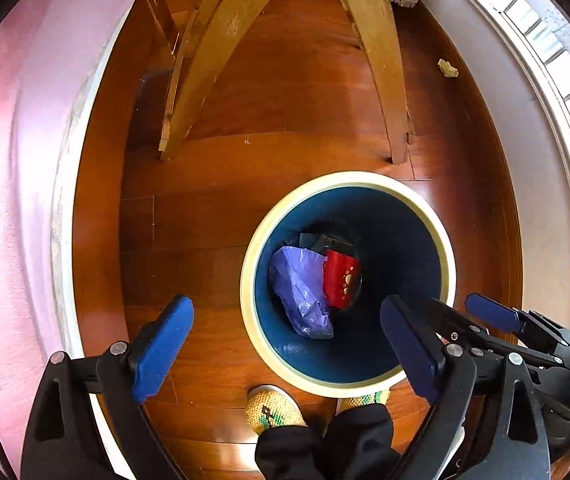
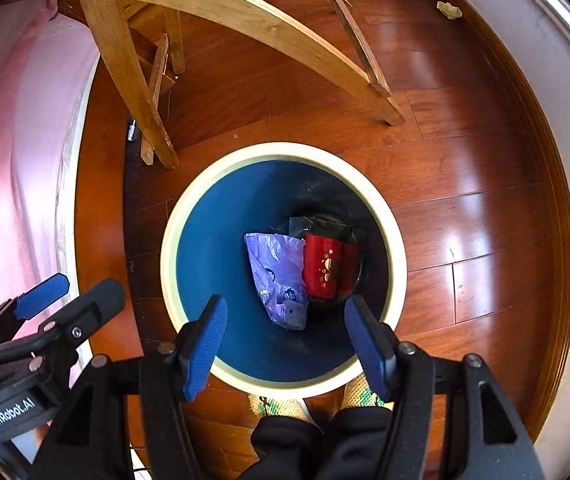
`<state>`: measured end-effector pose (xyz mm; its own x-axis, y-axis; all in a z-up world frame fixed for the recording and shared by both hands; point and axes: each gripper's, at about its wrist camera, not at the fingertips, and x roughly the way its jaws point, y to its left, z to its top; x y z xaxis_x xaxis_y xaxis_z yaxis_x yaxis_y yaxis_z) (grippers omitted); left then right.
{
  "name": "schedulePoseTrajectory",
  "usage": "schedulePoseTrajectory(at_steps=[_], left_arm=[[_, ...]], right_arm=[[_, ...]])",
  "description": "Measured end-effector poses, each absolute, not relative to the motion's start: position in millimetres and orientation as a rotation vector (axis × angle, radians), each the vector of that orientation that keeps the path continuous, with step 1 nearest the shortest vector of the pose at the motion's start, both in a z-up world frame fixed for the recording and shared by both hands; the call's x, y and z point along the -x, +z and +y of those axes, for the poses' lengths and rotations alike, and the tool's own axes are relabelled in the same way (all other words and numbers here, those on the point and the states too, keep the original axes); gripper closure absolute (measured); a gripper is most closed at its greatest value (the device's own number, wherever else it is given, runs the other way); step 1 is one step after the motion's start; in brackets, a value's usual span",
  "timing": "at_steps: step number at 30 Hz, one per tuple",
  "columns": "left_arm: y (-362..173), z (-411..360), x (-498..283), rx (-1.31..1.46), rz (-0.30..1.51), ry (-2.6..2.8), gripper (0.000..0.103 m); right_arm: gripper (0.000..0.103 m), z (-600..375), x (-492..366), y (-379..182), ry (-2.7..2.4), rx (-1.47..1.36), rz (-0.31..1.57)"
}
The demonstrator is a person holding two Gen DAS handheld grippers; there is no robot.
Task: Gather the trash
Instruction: 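Raise both tools back toward the table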
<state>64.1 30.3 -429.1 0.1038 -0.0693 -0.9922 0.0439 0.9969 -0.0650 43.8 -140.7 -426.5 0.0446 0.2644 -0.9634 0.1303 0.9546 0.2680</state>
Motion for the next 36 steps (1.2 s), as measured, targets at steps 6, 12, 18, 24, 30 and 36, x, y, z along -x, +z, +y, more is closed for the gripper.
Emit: schedulePoseTrajectory(at_steps=[6,12,18,24,30,36], left_arm=[[-399,26,-62,0.004,1.441,-0.089,0.009],[-353,21,-59,-0.013,1.407,-0.093,0.009],[-285,15,-59,-0.041,1.348,-0.1,0.009],[-211,10,-62,-0.049,1.304,-0.137,0.009],[-131,9,-60,-0.062,1.239,-0.163,0.009],[-53,16,-53,-0.058,1.166,-0.15,0.009]], right_arm=[[0.041,-143,-41,-406,0.095,-0.331,1.516],[0.041,-148,-39,-360,0.091,-0.346,1.487],[0.041,-156,-36,-297,0.078,-0.362,1.439],[0.041,-163,-33,-222,0.071,-0.355,1.36],[0.041,-167,-31,-140,0.088,-0.388,1.29],[0.041,-162,-32,-60,0.119,-0.377,1.218]])
